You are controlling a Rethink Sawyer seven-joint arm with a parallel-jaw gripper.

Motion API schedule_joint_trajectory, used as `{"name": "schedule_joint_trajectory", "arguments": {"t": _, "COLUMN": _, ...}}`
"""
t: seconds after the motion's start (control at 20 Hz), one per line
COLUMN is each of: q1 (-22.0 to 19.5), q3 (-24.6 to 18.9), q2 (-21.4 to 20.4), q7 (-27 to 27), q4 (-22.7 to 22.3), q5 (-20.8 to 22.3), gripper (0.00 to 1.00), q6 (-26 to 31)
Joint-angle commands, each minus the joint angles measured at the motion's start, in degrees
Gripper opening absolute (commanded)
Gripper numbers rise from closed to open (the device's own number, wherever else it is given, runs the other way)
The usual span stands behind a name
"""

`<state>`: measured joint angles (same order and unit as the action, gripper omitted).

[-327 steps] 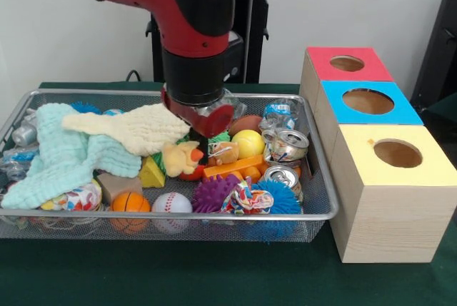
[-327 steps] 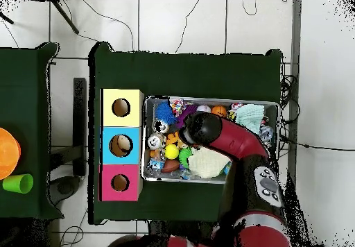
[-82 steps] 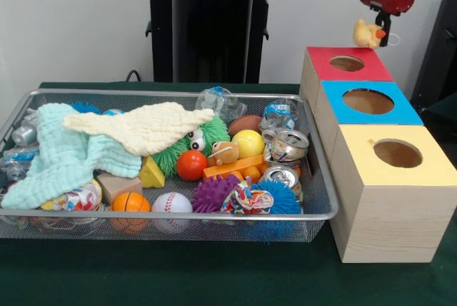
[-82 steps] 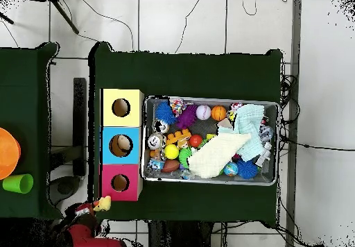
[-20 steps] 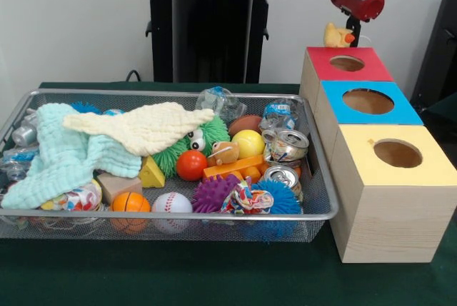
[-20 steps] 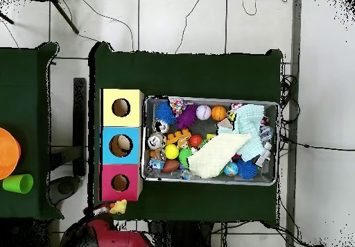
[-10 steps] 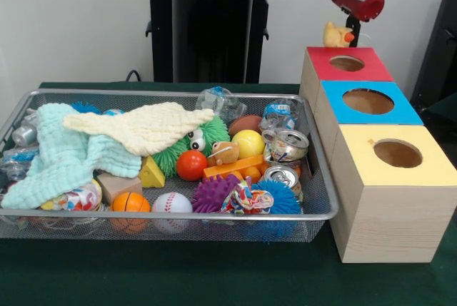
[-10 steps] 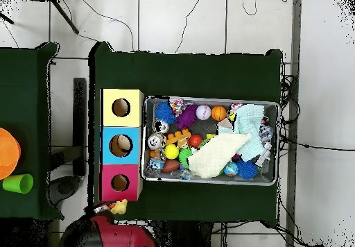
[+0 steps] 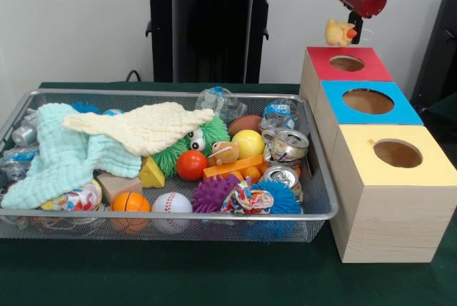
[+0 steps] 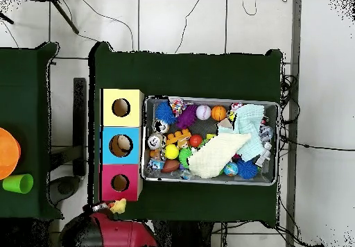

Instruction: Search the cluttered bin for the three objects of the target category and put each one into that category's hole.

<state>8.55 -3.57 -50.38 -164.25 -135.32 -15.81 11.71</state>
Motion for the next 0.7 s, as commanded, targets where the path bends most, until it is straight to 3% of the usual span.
{"name": "schedule_joint_trajectory", "arguments": {"t": 0.05, "q1": -2.1, "q3": -2.8, "q2": -0.4, "q7": 0.5, "q4": 8.2, "q5": 1.1, "gripper": 0.00, "q6": 7.0}}
{"name": "schedule_joint_trajectory", "arguments": {"t": 0.7, "q1": -4.4, "q3": -4.2, "q2": -1.8, "q7": 1.1, "q4": 8.9, "q5": 0.8, "gripper": 0.00, "q6": 10.7}}
